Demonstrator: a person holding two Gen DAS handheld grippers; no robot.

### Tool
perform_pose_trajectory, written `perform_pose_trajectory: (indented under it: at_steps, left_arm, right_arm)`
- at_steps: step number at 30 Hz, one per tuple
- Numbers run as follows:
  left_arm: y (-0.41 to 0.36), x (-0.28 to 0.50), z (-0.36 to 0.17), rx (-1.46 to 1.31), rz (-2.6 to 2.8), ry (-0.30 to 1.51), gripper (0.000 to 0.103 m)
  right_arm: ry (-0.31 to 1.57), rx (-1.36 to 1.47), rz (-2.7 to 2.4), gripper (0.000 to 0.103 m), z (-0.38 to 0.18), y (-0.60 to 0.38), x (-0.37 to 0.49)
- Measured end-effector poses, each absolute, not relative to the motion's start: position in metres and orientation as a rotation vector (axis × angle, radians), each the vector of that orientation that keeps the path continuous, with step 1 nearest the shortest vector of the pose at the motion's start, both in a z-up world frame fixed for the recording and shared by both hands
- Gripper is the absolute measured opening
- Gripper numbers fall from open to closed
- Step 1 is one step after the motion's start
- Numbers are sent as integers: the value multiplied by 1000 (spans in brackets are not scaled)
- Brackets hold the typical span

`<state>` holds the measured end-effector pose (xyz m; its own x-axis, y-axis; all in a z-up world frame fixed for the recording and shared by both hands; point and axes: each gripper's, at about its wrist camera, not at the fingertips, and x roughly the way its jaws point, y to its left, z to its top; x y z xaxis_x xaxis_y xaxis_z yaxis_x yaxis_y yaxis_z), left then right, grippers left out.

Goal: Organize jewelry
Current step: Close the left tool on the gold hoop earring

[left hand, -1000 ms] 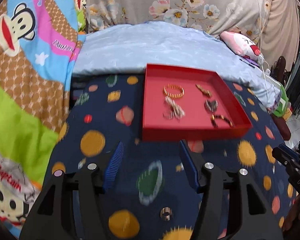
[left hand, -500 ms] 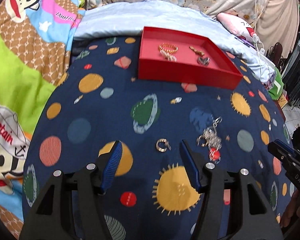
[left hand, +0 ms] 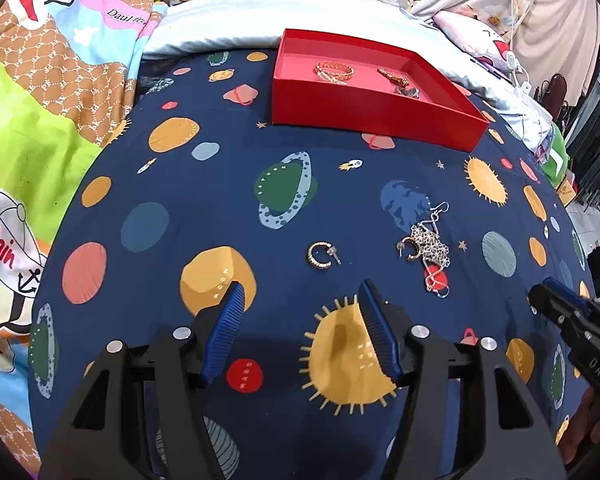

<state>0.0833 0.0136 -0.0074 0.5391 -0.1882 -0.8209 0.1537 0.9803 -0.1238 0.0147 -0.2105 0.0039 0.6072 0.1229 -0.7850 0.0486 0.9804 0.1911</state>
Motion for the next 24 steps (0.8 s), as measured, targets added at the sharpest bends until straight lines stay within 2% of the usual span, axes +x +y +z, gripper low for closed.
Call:
perform_pose_trajectory:
  at_steps: [7, 10, 15, 17, 24]
  left_arm:
    - [1, 97, -17, -26, -203, 971, 46]
    - [-4, 99, -19, 14, -193, 949, 33]
    - [-5, 101, -20, 2, -208, 939, 29]
    - [-7, 102, -20, 3, -219, 933, 20]
    - [-8, 100, -19, 6, -239, 937, 19]
  right_arm:
    - [926, 205, 50, 31, 3, -208, 17]
    - [924, 208, 55, 31, 4, -206, 19]
    - [926, 204, 75, 31, 3, -199, 24]
    - [928, 207, 86, 31, 2, -196, 26]
    - [918, 182, 136, 31, 7, -176, 39]
